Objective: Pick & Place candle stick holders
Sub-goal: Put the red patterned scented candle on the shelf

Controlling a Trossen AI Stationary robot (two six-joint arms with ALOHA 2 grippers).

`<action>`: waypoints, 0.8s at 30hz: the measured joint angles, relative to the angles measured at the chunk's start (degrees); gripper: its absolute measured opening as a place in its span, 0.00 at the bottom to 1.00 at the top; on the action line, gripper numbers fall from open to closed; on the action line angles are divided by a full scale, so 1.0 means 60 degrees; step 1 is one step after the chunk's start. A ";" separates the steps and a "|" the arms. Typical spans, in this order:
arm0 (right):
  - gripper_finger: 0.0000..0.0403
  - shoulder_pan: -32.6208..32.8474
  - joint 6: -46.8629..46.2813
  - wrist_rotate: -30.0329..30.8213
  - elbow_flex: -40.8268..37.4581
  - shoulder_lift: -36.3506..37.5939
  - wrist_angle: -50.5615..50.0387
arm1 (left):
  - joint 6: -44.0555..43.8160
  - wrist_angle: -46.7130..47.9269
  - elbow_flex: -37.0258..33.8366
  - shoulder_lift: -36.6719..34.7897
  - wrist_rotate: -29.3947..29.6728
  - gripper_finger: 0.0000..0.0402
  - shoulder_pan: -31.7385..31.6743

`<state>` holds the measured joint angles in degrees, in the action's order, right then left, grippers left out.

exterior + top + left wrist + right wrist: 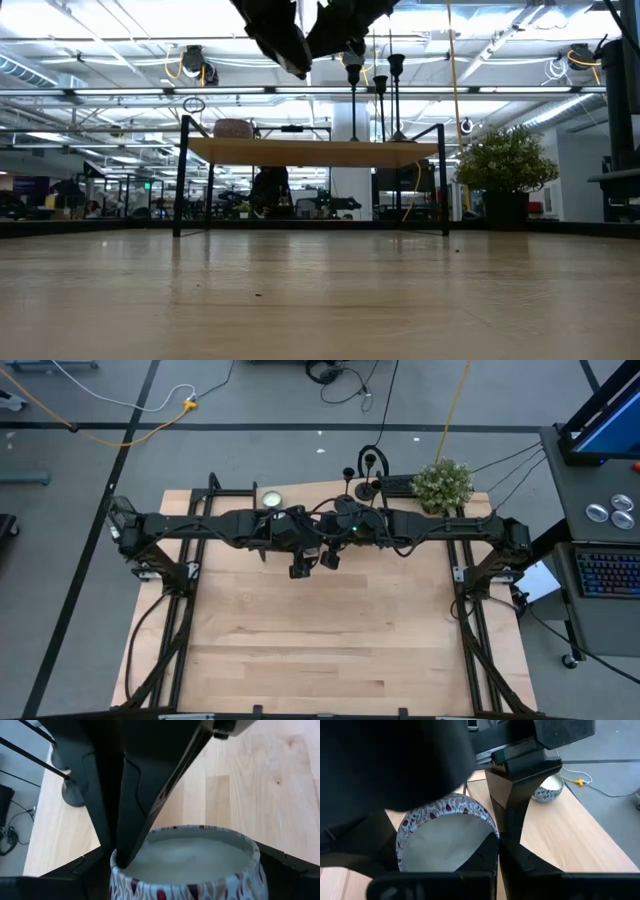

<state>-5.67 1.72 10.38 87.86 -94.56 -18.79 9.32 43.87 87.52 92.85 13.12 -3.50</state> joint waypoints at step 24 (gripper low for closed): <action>0.00 0.0018 -0.0250 -0.0002 0.0010 0.0000 -0.0364 | -0.0424 -0.0030 0.0067 0.0027 -0.0168 0.71 -0.0013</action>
<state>-5.56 0.22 10.36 87.92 -94.56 -20.97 6.78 43.69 87.92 93.01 12.12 -3.57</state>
